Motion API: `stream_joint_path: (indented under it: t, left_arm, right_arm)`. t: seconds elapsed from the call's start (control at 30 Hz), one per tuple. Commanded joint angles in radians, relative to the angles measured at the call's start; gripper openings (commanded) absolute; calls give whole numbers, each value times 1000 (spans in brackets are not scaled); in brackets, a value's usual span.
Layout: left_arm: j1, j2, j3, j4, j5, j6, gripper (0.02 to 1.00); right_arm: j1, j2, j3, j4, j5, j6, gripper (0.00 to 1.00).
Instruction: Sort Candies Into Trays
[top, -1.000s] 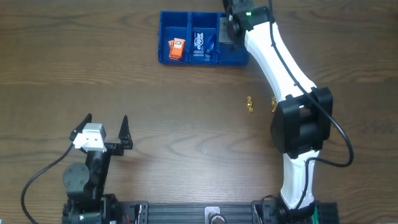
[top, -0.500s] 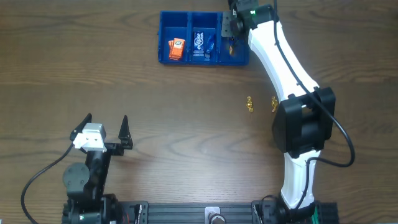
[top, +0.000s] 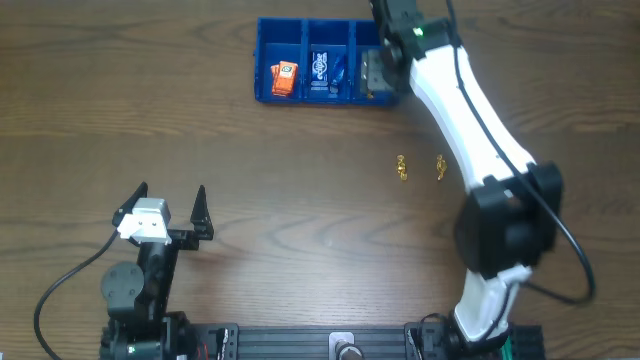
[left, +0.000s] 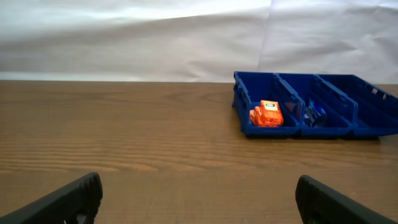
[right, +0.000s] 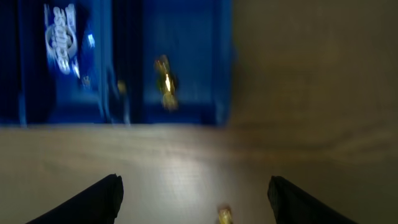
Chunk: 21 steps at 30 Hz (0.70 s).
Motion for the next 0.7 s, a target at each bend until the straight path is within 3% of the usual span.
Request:
stream_joint_path:
  t: [0.03, 0.33, 0.7]
  left_arm:
    - [6, -6, -19, -32, 11, 14, 996]
    - [6, -6, -19, -32, 11, 14, 998]
    - [6, -6, -19, -32, 11, 14, 998]
  right_arm:
    - [-3, -172, -283, 56, -49, -11, 790]
    - [-42, -174, -608, 215, -135, -8, 820]
    - [-59, -112, -674, 337, -137, -16, 783]
